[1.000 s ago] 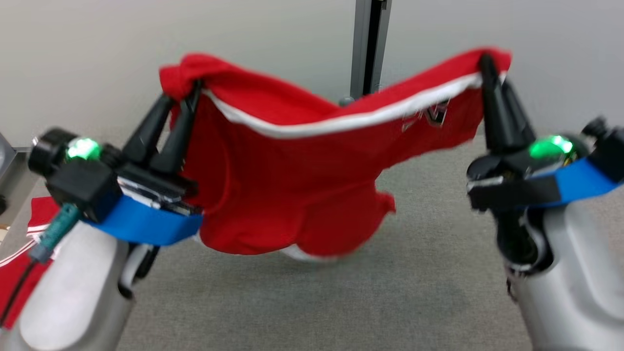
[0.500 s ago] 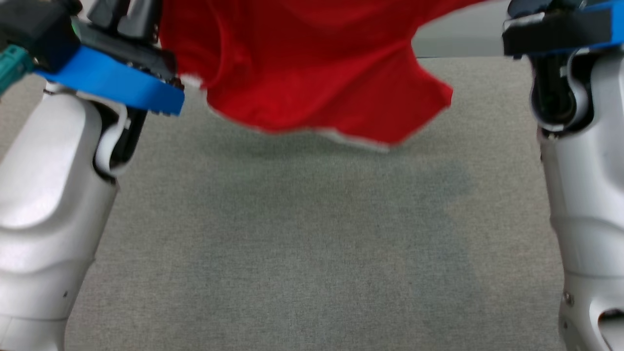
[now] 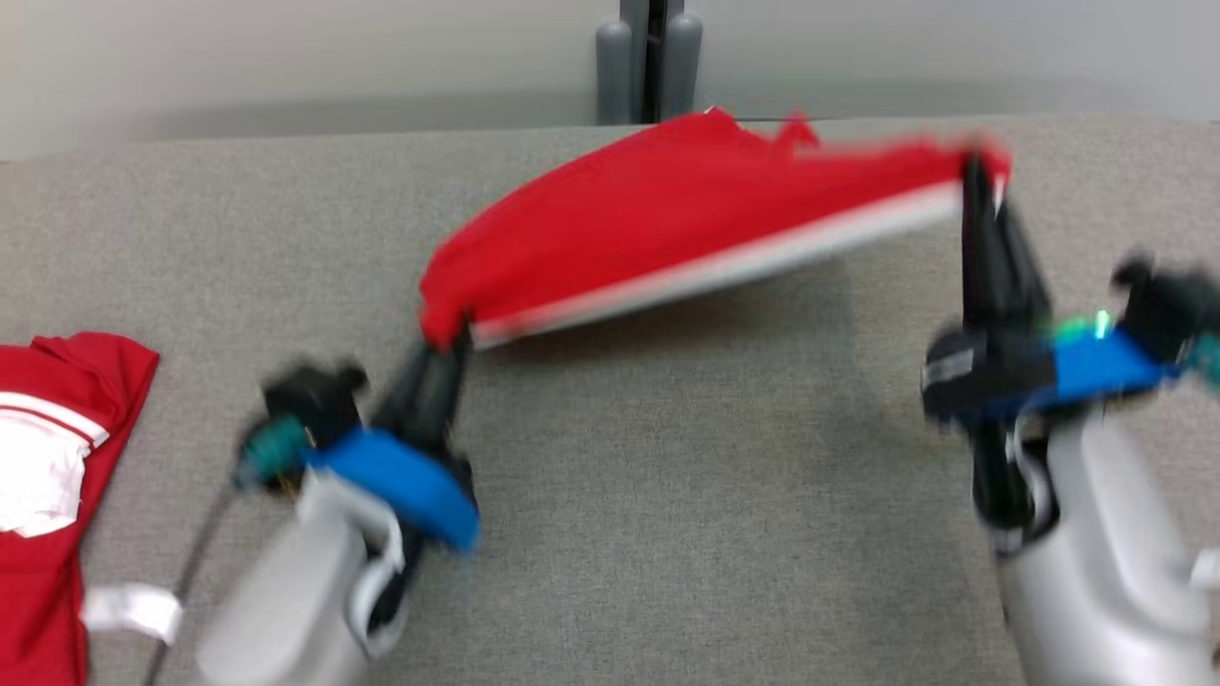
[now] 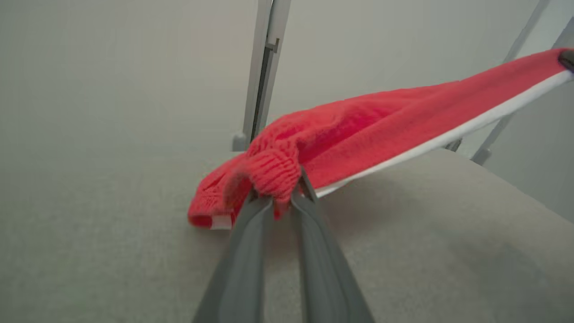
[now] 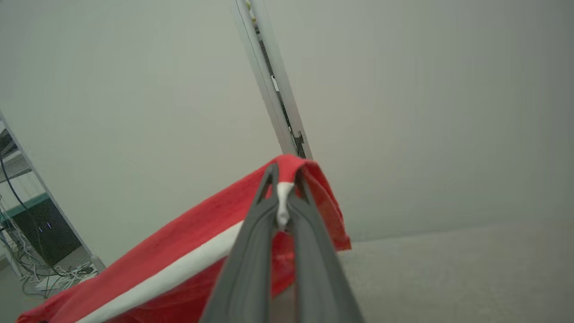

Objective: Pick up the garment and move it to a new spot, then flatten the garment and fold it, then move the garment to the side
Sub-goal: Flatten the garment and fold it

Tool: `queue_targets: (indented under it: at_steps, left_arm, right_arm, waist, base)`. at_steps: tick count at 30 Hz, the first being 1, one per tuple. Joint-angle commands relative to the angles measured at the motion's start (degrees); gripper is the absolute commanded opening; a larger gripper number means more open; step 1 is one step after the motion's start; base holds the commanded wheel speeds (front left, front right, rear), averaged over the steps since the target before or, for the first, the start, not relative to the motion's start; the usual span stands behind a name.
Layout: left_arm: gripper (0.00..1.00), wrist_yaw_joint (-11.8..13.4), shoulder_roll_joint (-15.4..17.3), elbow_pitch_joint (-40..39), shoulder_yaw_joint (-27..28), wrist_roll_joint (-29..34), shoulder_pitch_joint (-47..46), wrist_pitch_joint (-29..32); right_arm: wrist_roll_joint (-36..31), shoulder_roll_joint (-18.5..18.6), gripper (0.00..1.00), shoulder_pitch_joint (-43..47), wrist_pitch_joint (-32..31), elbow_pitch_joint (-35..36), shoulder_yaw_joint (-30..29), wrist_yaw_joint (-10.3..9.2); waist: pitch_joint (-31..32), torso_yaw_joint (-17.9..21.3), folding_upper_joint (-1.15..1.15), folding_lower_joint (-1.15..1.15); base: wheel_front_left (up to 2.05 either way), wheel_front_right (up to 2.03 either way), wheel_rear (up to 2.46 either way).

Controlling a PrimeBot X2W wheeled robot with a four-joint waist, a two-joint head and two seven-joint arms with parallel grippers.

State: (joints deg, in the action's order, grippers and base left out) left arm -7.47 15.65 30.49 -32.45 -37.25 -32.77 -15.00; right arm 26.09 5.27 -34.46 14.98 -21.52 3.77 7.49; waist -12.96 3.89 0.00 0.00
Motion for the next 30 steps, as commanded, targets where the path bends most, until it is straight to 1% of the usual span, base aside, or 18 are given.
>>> queue_targets:
  at_steps: [1, 6, 9, 11, 14, 20, 25, 30]
  left_arm:
    - [0.00, 0.00, -0.52, 0.75, -0.93, -0.85, 4.83, -0.25]
    - [0.00, 0.01, -3.00, 1.85, -2.72, -1.41, 17.05, -0.25]
    - [0.00, 0.01, -3.78, 1.47, -3.17, -1.02, 22.27, -0.25]
    - [0.00, 0.01, -3.89, 1.01, -4.44, -0.24, 24.85, -0.24]
    - [0.00, 0.01, -4.14, 0.09, -3.10, -0.29, 28.48, -0.25]
    - [0.00, 0.06, -4.47, -2.64, -1.06, 1.32, 33.47, -0.22]
    - [0.00, 0.06, -4.97, -5.09, 0.30, 2.74, 34.79, -0.22]
    - [0.00, 0.06, -5.76, -7.78, -0.05, 4.06, 31.47, -0.22]
  right_arm:
    - [0.81, -0.21, 0.00, 6.09, 0.27, -0.23, -0.55, 0.01]
    - [2.94, -0.65, 0.00, 20.80, 0.28, -0.35, -1.64, 0.01]
    - [4.12, -0.94, 0.00, 27.12, 0.28, 0.29, -2.35, 0.01]
    - [4.71, -0.92, 0.00, 30.59, 0.28, 0.69, -2.56, 0.01]
    - [5.60, -0.75, 0.00, 35.49, 0.29, 1.51, -3.08, 0.01]
    - [7.31, -0.21, 0.00, 44.18, 0.31, 5.46, -6.58, -0.02]
    - [8.33, -0.67, 0.00, 45.66, 0.32, 7.77, -7.79, -0.04]
    - [7.88, -1.32, 0.00, 40.04, 0.29, 8.73, -6.42, 0.00]
  waist:
    - [1.36, 0.45, 0.00, 0.00]
    - [5.03, -0.29, 0.00, 0.00]
    - [7.68, -0.96, 0.00, 0.00]
    - [9.43, -1.43, 0.00, 0.00]
    - [12.19, -2.28, 0.00, 0.00]
    - [14.60, -3.64, 0.00, 0.00]
    - [14.65, -4.16, 0.00, 0.00]
    - [12.75, -5.56, 0.00, 0.00]
  base:
    - [0.00, 0.00, 0.00]
    - [0.00, 0.00, 0.00]
    - [0.00, 0.00, 0.00]
    - [0.00, 0.00, 0.00]
    - [0.00, 0.00, 0.00]
    - [0.00, 0.00, 0.00]
    - [0.00, 0.00, 0.00]
    - [0.00, 0.00, 0.00]
